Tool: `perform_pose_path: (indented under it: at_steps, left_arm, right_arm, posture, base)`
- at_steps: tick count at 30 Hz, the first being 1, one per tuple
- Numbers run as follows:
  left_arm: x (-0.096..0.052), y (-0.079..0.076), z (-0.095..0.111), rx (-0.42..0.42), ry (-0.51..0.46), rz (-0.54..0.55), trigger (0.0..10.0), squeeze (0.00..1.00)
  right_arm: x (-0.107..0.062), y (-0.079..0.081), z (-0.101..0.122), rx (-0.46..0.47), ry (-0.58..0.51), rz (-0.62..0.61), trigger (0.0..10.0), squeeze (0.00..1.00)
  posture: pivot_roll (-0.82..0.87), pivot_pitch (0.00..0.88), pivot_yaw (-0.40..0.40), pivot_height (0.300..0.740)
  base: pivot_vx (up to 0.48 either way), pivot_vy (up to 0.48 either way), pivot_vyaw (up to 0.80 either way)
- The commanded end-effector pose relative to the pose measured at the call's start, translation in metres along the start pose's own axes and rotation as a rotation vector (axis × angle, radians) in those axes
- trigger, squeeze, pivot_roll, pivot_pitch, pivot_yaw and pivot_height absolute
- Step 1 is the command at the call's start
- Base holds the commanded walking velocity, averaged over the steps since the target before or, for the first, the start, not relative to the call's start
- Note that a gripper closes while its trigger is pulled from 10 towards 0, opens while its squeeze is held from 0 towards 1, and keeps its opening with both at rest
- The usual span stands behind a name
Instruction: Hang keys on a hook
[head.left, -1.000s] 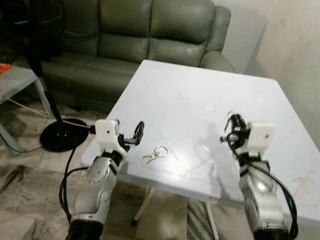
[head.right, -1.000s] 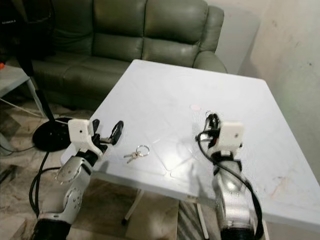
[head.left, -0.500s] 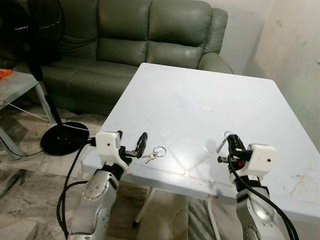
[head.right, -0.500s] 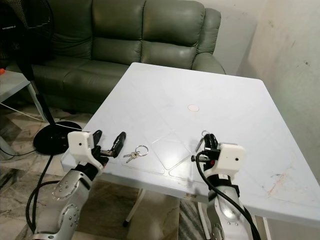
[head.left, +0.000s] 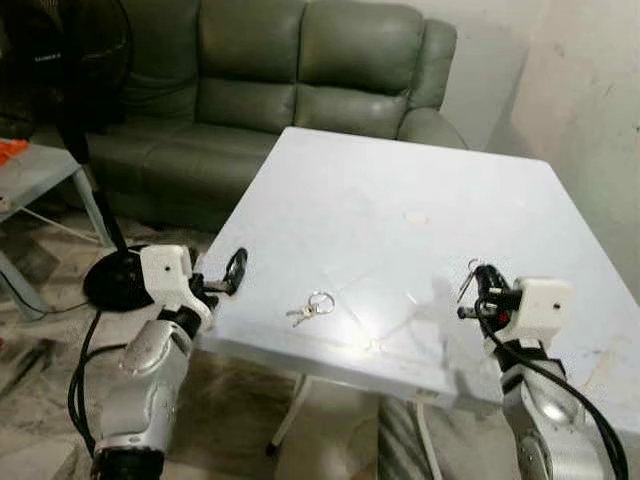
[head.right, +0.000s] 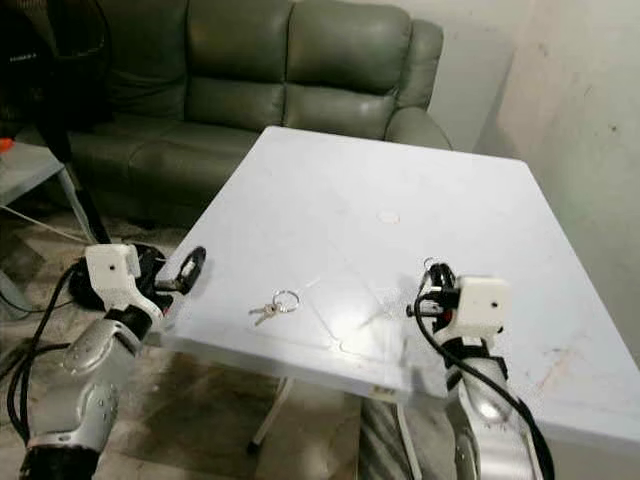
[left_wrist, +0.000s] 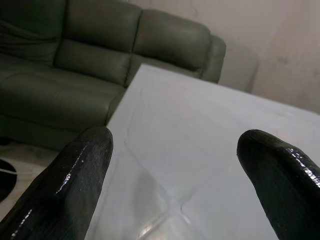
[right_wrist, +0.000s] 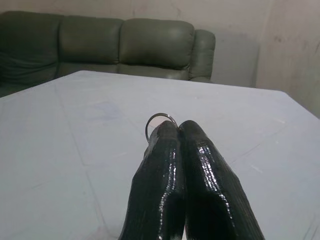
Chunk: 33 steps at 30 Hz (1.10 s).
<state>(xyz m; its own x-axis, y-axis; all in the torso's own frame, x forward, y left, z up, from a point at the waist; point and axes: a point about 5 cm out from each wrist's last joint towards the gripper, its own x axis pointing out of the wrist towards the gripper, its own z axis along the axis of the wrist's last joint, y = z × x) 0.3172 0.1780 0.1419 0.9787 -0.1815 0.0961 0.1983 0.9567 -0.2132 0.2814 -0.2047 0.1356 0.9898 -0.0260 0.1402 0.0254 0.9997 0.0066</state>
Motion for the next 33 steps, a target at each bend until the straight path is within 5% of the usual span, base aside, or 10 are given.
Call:
perform_pose_path:
  at_steps: [1,25,33]
  left_arm:
    - [0.002,0.0,0.002,-0.015,-0.004,0.004,10.0,0.0]
    - [0.012,-0.011,0.014,0.068,-0.039,-0.059,10.0,0.0]
    - [0.016,-0.012,0.015,0.001,-0.058,-0.033,10.0,0.0]
  right_arm:
    - [0.003,-0.003,0.0,-0.016,0.027,-0.014,10.0,0.0]
    - [0.009,0.006,0.0,0.0,0.029,-0.026,10.0,0.0]
    - [0.01,0.009,0.0,-0.007,0.03,-0.003,10.0,0.0]
  posture:
    - [-0.01,0.0,-0.039,0.74]
    - [0.0,0.0,-0.029,0.74]
    - [0.0,0.0,-0.034,0.74]
  base:
    - [0.0,0.0,0.0]
    - [0.0,0.0,-0.79]
    - [0.0,0.0,-0.78]
